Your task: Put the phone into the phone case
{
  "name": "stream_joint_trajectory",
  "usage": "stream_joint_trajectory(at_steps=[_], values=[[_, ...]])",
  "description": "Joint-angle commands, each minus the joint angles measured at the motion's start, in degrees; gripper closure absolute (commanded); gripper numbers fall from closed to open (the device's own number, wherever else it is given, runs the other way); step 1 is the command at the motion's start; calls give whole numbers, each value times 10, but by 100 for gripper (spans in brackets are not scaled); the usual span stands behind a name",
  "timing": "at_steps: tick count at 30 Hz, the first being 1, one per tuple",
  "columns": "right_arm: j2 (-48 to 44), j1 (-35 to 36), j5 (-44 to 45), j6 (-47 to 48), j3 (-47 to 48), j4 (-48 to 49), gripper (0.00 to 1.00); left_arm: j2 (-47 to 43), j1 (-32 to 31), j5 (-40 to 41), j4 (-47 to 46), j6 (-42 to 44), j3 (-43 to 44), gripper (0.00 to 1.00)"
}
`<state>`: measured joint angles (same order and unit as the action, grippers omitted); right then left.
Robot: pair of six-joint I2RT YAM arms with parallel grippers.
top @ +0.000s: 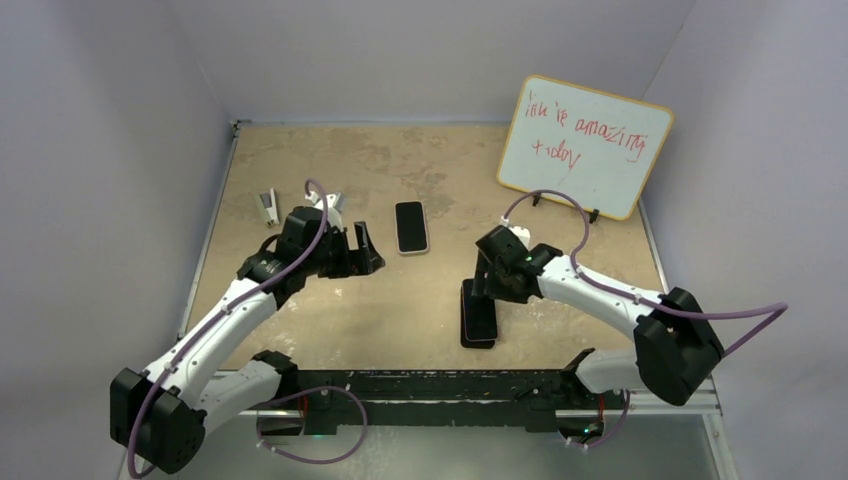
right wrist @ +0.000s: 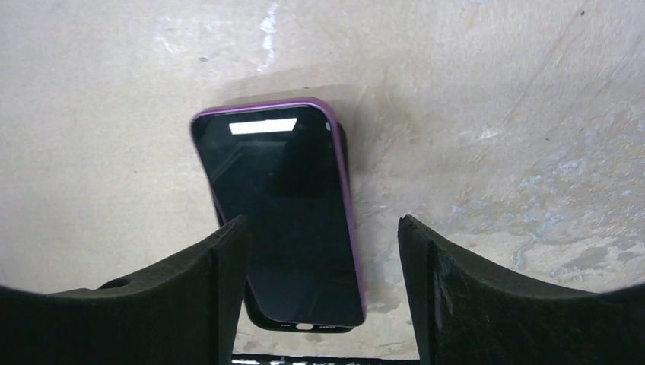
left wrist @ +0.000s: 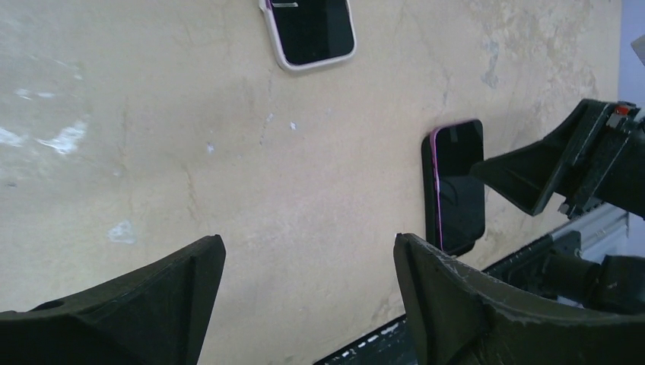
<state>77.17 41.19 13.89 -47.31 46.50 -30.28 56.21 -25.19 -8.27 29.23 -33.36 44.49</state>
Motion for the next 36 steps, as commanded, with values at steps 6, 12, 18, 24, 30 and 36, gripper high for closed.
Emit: stream_joint_trajectory(at_steps=[6, 12, 18, 24, 30, 36], values=[[-32, -29, -100, 27, -70, 73, 16, 53, -7, -119, -99, -39, -41, 20], [-20, -30, -138, 43, -89, 115, 17, 69, -7, -101, -77, -43, -31, 23], [13, -15, -188, 36, -82, 181, 22, 105, -6, -85, -31, -20, -4, 26], [84, 54, -167, 9, -14, 190, 25, 113, 9, -89, -3, -9, -1, 29], [129, 105, -163, -30, 38, 191, 28, 113, 33, -155, -42, -18, -52, 32], [90, 106, -141, -17, 20, 144, 28, 98, 27, -222, -117, -39, -96, 35]])
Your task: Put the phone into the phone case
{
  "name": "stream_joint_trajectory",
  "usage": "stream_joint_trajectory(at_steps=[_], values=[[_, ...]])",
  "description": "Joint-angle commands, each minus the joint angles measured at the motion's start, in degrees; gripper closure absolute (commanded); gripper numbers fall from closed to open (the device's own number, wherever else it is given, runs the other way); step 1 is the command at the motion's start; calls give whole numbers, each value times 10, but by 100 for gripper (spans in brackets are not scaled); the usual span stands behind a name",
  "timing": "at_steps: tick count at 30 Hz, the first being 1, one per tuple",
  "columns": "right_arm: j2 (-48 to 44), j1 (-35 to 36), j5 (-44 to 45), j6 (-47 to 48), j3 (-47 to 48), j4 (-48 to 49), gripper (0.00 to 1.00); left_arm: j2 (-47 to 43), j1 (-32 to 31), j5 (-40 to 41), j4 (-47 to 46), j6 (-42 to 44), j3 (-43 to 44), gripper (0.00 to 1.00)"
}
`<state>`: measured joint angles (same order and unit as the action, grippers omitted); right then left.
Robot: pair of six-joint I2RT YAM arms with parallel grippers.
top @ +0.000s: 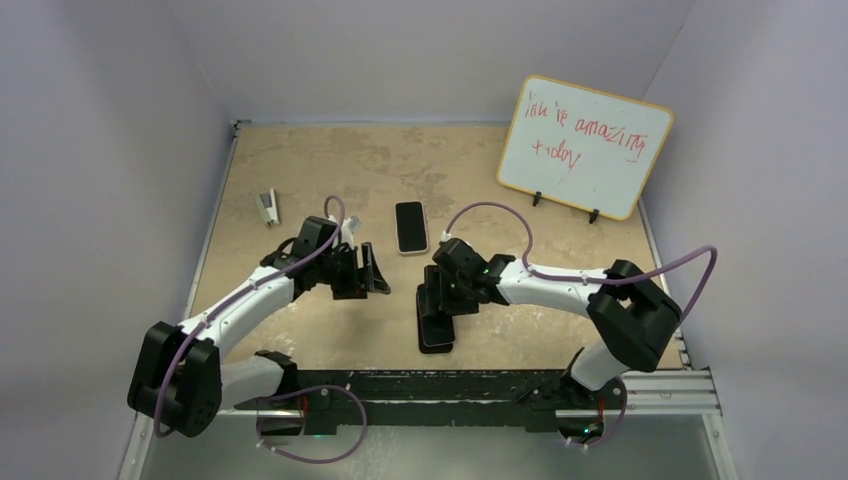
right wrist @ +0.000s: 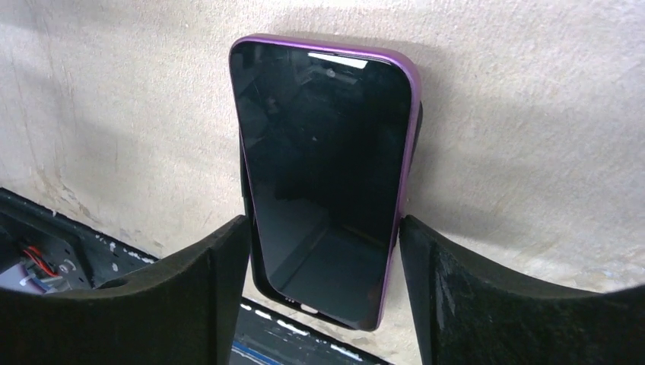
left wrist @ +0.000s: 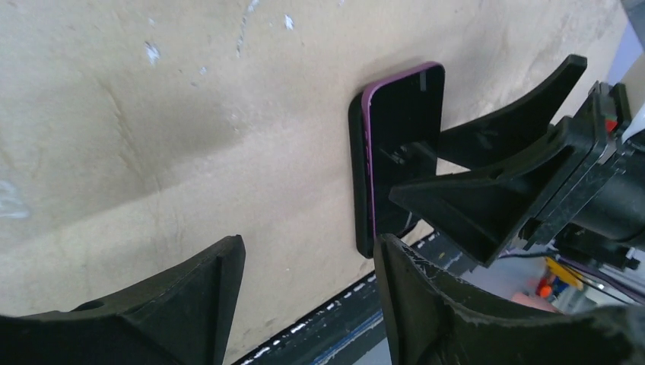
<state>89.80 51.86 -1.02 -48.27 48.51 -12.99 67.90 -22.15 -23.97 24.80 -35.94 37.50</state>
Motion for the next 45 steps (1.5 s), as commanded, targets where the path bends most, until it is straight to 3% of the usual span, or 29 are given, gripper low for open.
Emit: stream_joint_trajectory(at_steps=[1, 7, 17, 29, 34, 41, 45], values=[[-47, 0, 7, -7, -9, -33, 30, -20, -8, -81, -94, -29, -38, 36], [-86, -1, 8, -12, -45, -14, 50, -2, -34, -116, -217, -102, -113, 37], [-92, 0, 5, -20, -65, 1, 47, 32, -83, -106, -329, -161, -160, 39], [-110, 0, -39, -26, -79, 39, 67, 109, -169, -46, -464, -235, -197, 44], [-103, 2, -87, -45, -92, 85, 73, 149, -201, -29, -514, -258, -200, 51], [-88, 23, -100, -77, -117, 127, 78, 146, -220, -6, -506, -261, -195, 66], [-142, 23, -35, -69, -97, 51, 76, 99, -221, 34, -409, -229, -175, 69]])
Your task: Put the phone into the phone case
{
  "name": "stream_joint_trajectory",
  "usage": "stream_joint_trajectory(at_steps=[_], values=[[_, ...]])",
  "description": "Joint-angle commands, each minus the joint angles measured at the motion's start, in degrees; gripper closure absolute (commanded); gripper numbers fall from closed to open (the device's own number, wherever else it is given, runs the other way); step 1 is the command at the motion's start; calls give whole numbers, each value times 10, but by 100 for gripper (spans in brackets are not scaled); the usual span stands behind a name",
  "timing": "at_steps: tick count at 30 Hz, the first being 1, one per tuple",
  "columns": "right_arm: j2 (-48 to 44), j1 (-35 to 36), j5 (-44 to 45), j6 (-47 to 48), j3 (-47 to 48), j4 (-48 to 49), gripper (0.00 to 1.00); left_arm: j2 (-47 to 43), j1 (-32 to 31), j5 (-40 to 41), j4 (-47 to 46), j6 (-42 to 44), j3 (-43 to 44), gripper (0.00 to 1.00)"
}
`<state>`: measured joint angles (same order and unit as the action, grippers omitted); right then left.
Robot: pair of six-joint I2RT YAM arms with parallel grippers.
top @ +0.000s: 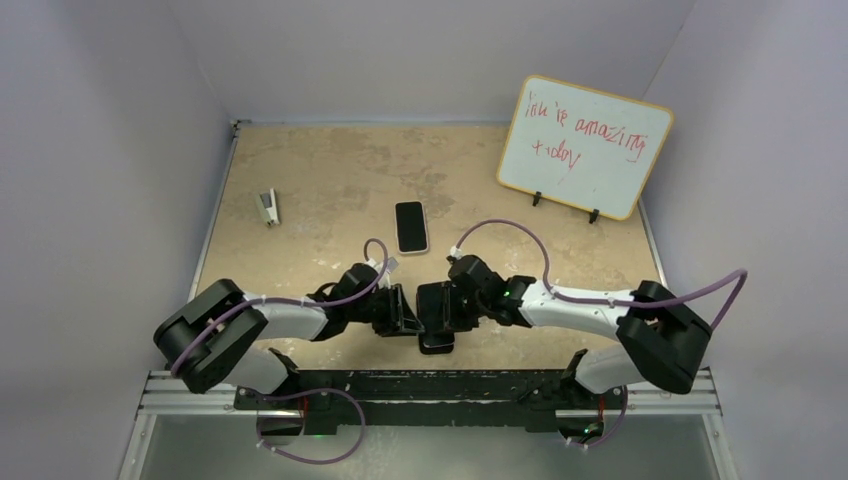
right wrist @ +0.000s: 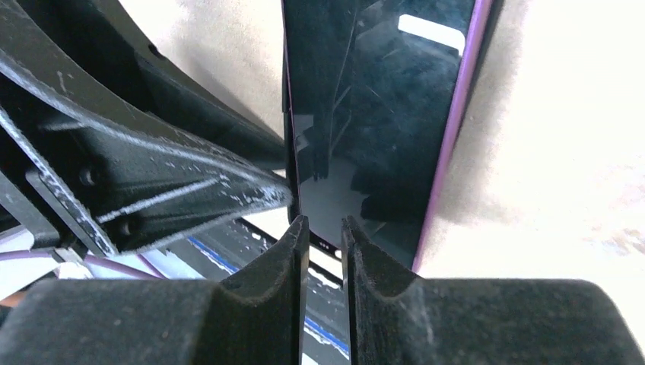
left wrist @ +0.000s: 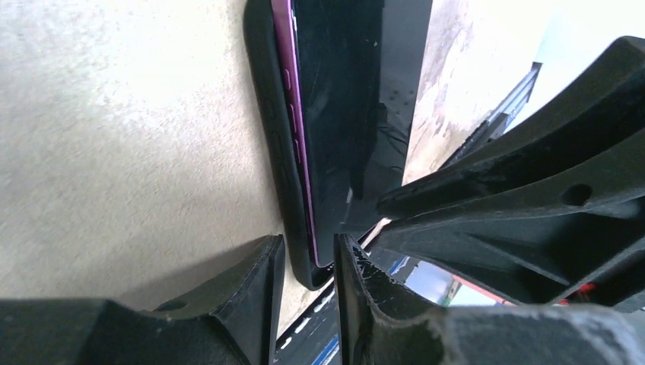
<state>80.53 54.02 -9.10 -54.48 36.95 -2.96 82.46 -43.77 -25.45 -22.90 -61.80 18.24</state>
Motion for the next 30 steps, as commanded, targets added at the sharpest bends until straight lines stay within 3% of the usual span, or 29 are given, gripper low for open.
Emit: stream_joint_trajectory(at_steps=[1, 6, 20, 30], values=[[-65, 1, 69, -10, 25, -68, 74, -62, -4, 61, 89, 37, 21, 69], [-101, 0, 144, 2, 42, -143, 68, -96, -4, 90, 123, 49, 26, 65], [-36, 0, 142, 22, 12, -93, 69, -48, -8, 70, 43, 23, 21, 58], [-29, 6, 63, 10, -4, -29, 77, -31, -31, 79, 2, -5, 16, 62]])
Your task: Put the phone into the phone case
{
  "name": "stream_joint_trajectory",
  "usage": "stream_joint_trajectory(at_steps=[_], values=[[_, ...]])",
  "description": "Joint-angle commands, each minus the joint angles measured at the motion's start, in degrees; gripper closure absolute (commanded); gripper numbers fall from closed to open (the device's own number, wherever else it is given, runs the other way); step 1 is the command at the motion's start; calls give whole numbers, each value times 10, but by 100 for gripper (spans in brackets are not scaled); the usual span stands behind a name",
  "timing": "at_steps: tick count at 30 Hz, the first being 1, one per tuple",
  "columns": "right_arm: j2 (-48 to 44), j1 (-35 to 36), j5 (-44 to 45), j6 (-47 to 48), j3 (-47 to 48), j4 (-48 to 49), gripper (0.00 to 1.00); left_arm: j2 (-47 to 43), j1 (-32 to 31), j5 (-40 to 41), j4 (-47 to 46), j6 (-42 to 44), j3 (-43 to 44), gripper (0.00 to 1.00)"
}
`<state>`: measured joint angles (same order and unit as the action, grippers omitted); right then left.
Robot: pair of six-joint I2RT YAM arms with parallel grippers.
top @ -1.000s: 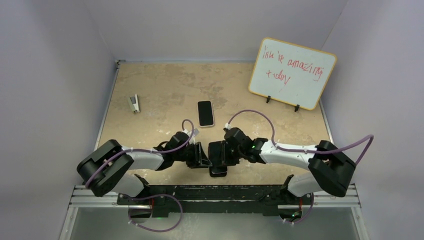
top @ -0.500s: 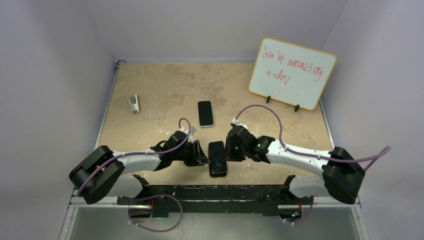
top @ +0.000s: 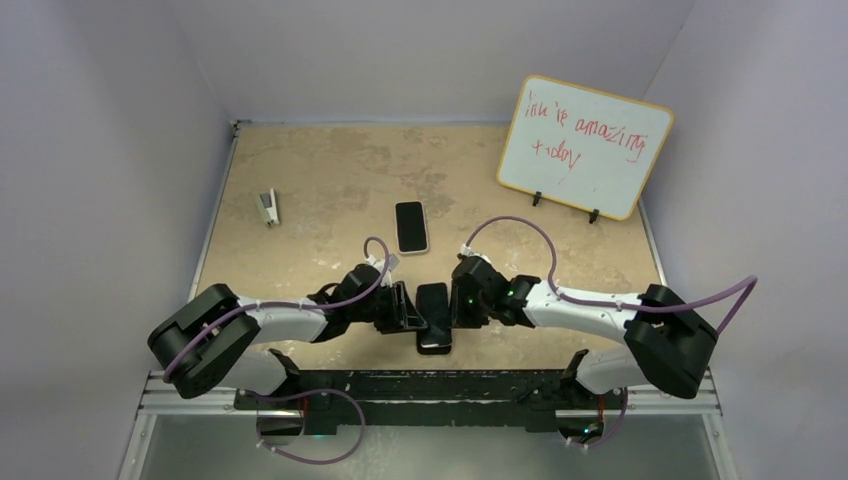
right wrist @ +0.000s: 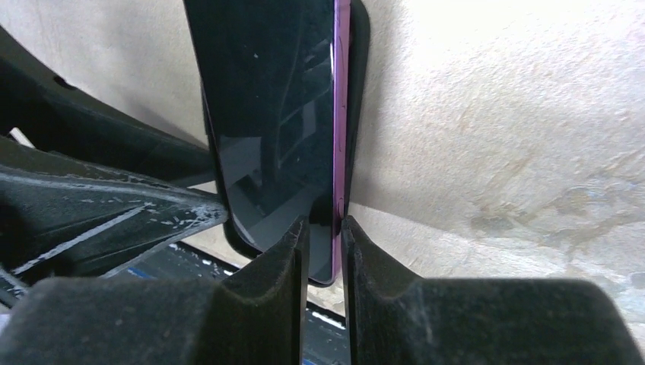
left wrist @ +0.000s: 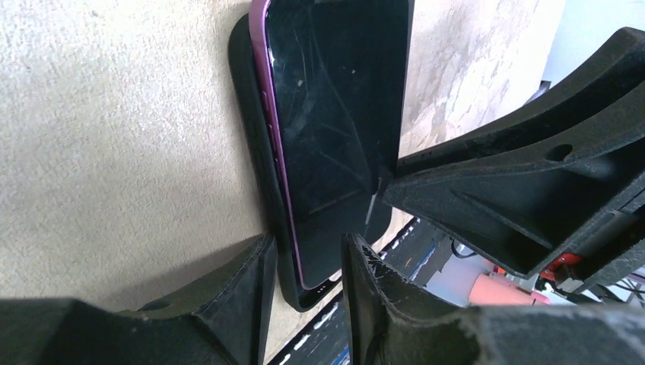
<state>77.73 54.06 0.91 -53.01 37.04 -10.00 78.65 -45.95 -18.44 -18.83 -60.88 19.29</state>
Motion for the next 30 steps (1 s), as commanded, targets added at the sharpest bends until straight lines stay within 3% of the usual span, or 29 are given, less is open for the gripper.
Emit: stream_joint_trajectory(at_steps=[1, 7, 11, 18, 23, 30], values=[[-3, 7, -48, -7, -8, 50, 78, 9, -11, 8, -41, -16, 5, 62], [-5, 12, -104, -49, -47, 133, 81, 16, -19, 8, -51, -20, 8, 64], [-5, 12, -66, -52, -43, 106, 79, 9, -20, 11, -34, -18, 13, 65], [-116, 10, 38, -48, -26, -3, 55, -44, -16, 50, 63, -9, 28, 65], [-134, 9, 58, -47, -47, 26, 42, -50, -6, 57, 100, 0, 55, 63], [-110, -2, 54, -56, -69, 105, 32, -12, 15, 48, 101, -3, 64, 63]])
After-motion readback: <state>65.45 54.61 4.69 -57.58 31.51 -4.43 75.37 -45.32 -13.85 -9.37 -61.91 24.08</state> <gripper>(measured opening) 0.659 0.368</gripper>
